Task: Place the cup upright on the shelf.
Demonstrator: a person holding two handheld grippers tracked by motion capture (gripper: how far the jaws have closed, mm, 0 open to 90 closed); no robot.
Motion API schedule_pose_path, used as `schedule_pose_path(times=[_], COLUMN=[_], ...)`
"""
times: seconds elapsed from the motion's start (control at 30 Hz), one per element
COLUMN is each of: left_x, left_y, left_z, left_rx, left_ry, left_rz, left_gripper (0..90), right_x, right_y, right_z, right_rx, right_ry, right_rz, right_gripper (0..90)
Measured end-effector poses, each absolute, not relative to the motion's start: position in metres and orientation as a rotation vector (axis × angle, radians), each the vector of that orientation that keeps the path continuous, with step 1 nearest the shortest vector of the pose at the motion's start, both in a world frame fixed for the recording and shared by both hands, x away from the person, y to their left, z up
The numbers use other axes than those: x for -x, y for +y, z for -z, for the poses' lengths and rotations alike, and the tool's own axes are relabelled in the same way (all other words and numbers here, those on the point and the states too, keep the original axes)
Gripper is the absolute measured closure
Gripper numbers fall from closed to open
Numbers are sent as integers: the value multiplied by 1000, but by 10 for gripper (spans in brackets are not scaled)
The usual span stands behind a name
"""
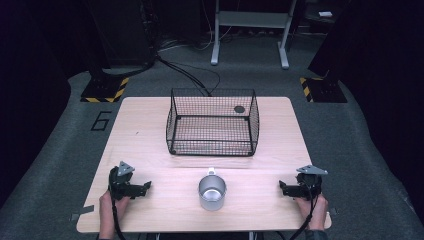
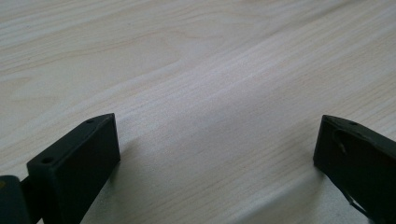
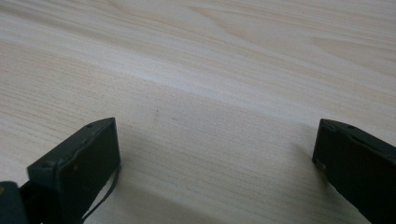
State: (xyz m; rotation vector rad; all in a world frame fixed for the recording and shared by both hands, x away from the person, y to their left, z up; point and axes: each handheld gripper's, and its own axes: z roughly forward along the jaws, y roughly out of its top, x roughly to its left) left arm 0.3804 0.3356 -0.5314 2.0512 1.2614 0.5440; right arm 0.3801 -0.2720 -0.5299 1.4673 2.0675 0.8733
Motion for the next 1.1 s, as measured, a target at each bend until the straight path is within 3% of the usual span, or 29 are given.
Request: schedule_pose_path(times=[0.5,1.1], left_x=[-381,-381], left_y=[335,335], left_z=[532,532], left_rx=[-2041,-2051], left_ry=[1265,1261], left_rz=[-548,-548], left_gripper=[4,4], right_x=[-379,-370], right_y=[-270,-216], right_z=[525,476], right_rx=[-1433,-1162], right_ry=[2093,2219], right_rz=[-954,-1140], right_gripper=[0,0])
